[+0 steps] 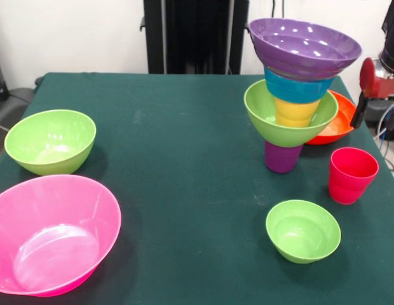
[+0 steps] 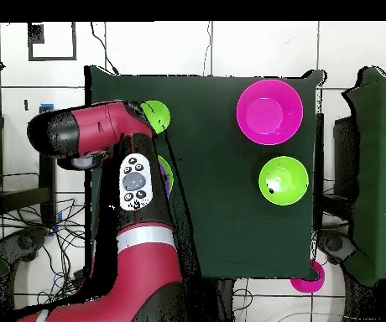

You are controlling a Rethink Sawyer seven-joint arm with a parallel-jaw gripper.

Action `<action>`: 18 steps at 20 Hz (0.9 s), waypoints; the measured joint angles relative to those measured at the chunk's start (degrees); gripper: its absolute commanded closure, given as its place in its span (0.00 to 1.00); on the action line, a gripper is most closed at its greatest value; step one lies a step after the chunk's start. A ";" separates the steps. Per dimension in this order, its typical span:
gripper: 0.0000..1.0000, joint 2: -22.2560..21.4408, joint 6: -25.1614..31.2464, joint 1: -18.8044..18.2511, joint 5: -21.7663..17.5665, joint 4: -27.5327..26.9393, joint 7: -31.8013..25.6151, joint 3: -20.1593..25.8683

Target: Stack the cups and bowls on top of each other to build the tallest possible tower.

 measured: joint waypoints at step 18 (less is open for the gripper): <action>0.00 2.32 -4.03 0.07 0.02 -0.11 0.00 -2.85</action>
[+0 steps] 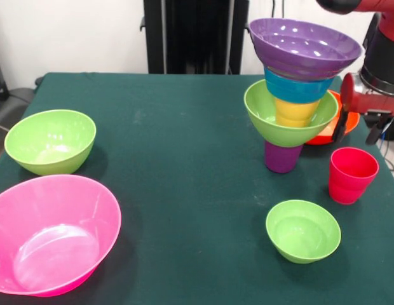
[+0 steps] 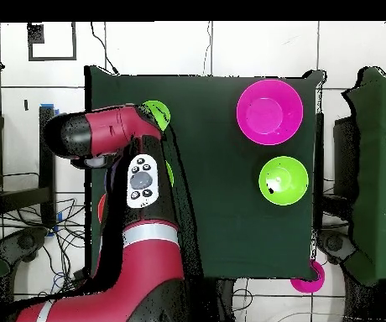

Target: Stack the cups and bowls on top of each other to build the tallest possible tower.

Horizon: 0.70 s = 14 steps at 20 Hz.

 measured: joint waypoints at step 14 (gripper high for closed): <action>0.00 2.01 -0.04 1.38 0.01 -0.68 0.00 -0.88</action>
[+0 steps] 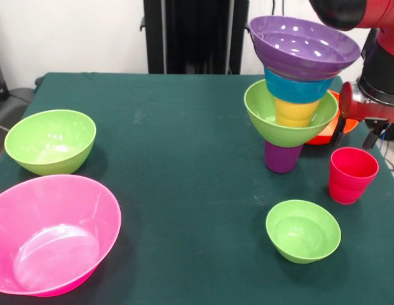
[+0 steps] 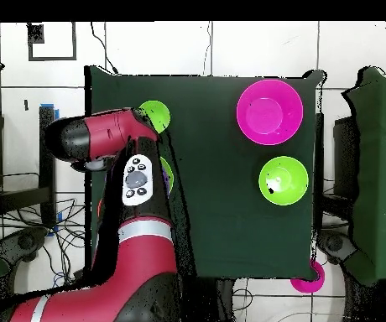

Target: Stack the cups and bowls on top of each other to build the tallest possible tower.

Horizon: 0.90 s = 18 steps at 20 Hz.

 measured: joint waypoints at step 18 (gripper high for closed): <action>0.00 0.11 0.01 1.64 0.00 -2.19 0.00 -2.12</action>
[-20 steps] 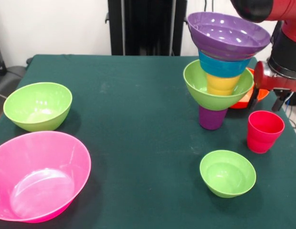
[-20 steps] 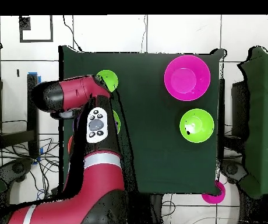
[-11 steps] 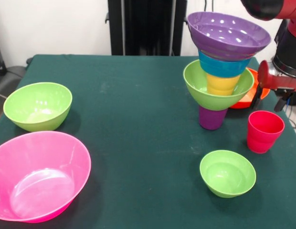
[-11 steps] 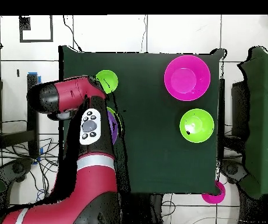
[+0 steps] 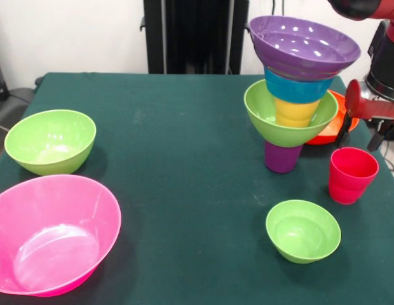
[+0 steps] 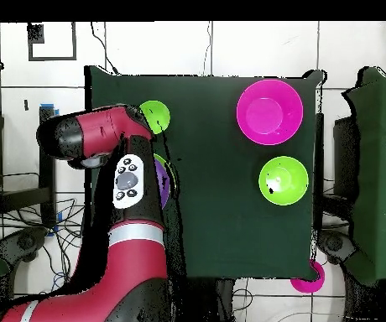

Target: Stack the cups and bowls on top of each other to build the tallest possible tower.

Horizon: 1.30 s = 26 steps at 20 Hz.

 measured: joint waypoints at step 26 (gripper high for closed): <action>0.00 3.18 0.00 0.81 1.60 -3.60 0.00 -0.12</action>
